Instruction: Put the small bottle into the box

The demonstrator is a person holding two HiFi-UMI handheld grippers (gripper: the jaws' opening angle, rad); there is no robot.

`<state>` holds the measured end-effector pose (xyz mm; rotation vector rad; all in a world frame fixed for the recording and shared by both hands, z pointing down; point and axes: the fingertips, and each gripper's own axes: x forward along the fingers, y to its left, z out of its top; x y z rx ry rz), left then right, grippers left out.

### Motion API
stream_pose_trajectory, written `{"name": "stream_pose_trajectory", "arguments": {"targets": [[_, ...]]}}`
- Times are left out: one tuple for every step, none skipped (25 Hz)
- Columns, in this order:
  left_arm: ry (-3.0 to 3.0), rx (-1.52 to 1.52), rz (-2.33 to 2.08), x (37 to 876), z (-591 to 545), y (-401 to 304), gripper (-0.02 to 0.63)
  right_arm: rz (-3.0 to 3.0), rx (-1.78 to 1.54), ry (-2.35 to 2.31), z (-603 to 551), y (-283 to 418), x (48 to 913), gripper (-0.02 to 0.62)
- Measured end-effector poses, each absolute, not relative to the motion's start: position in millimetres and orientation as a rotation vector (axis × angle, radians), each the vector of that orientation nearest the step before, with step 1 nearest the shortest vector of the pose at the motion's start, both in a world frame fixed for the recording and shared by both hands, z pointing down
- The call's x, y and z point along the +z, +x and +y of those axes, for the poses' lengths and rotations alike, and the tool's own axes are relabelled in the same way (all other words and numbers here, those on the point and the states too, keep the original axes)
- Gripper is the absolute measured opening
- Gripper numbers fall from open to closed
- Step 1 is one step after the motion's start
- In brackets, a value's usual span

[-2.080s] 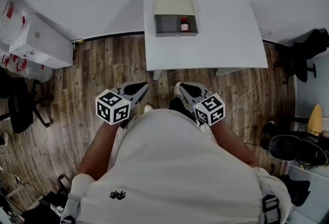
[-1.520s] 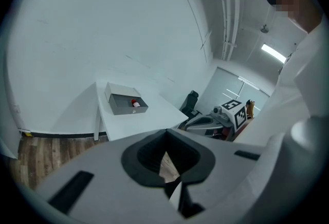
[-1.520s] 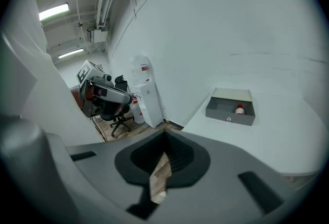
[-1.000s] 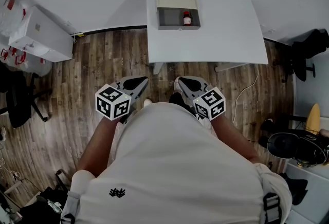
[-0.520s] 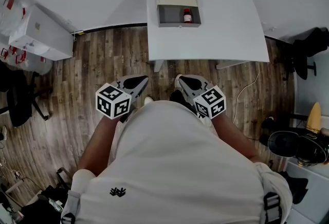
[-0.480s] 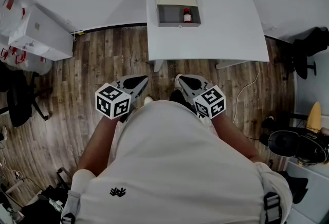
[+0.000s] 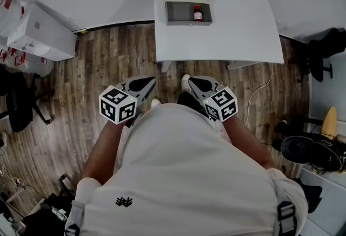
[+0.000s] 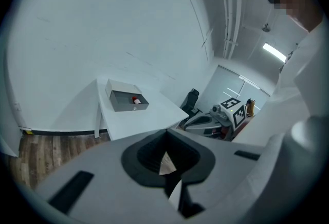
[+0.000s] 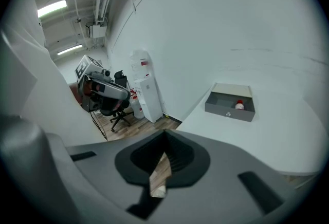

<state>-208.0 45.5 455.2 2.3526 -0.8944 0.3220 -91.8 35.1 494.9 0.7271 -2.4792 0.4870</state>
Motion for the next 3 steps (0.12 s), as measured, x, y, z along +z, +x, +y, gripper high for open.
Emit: {"name": "stream_pose_trajectory", "arguments": {"targets": [[2.35, 0.316, -0.895, 454.5, 43.6, -209.4, 0.006, -2.473, 0.486, 0.727, 32.2, -91.4, 495.8, 0.006], [2.347, 0.309, -0.895, 453.7, 41.6, -211.0, 0.006, -2.467, 0.485, 0.728, 29.3, -91.1, 496.7, 0.006], [2.344, 0.302, -0.895, 452.8, 39.6, -212.8, 0.006, -2.46, 0.484, 0.729, 26.2, -90.8, 497.5, 0.006]]}}
